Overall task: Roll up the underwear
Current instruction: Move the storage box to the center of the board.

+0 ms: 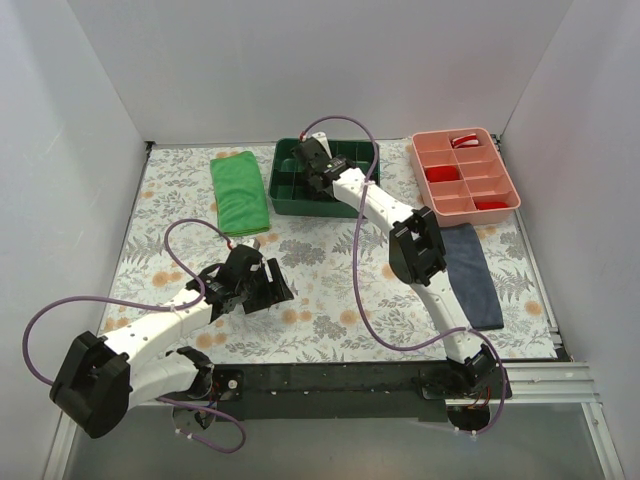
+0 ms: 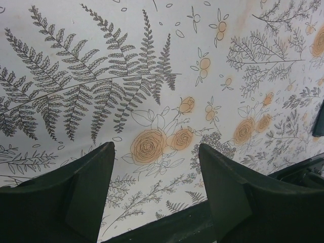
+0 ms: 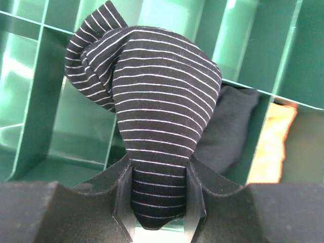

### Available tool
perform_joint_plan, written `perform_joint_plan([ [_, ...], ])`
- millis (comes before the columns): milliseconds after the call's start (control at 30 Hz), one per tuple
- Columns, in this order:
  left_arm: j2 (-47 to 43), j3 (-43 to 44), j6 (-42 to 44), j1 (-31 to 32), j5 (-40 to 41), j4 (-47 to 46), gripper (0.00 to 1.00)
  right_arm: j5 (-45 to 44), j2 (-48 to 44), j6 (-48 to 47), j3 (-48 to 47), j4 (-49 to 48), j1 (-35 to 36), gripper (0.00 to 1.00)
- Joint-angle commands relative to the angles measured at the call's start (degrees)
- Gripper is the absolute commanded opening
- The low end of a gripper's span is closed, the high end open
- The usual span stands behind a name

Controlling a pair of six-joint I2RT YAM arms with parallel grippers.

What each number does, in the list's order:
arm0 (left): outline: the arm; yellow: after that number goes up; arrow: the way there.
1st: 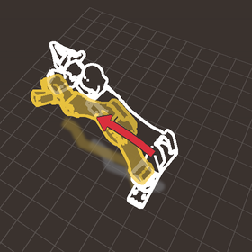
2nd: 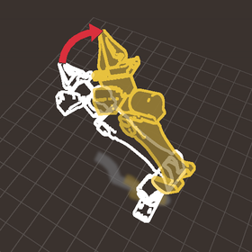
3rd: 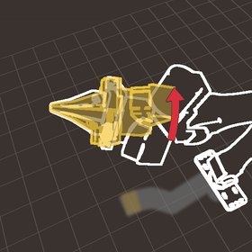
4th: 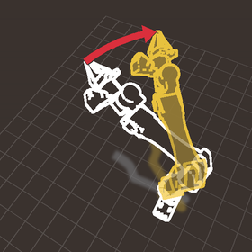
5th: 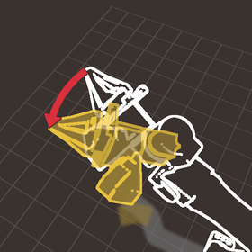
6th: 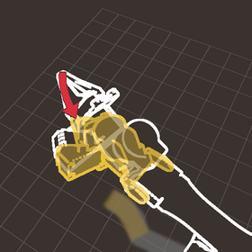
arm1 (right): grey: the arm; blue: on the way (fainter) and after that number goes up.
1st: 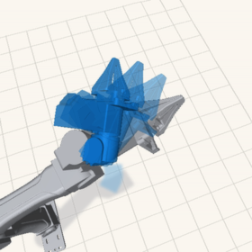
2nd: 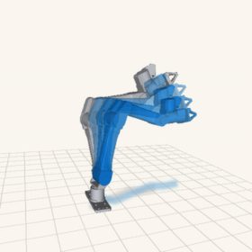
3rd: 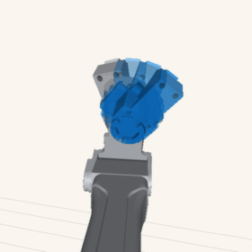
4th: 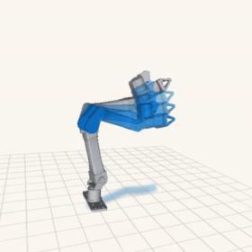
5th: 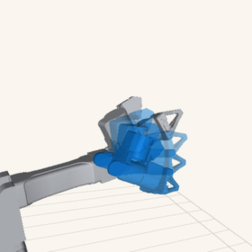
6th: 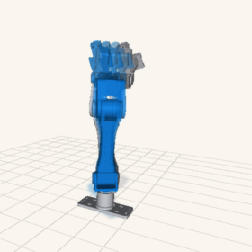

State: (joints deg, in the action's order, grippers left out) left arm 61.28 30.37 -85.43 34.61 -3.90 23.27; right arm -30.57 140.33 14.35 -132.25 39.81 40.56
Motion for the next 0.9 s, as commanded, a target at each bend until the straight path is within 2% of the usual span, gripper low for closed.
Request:
perform_joint_plan([
  [0,0.16,-0.22,0.53,-0.16,0.03,-0.50,0.67,8.75,0.91,5.06,0.05,-2.90,-1.71,0.01],
  [333,-0.37,-0.49,0.35,-0.33,0.56,0.46,0.67,15.98,-3.22,11.40,13.67,-4.30,-3.73,0.01],
  [500,-0.46,-0.66,0.00,-0.33,0.21,0.29,0.67,13.43,-9.01,10.44,25.42,-8.06,-4.08,0.01],
  [633,0.42,-0.75,0.00,-0.33,-0.32,-0.33,0.67,11.24,-14.90,8.86,31.33,-8.61,-4.34,0.01],
  [867,1.56,-0.66,0.09,-0.33,-0.93,-1.38,0.67,8.07,-20.62,6.22,34.51,-8.79,-4.26,0.01],
])
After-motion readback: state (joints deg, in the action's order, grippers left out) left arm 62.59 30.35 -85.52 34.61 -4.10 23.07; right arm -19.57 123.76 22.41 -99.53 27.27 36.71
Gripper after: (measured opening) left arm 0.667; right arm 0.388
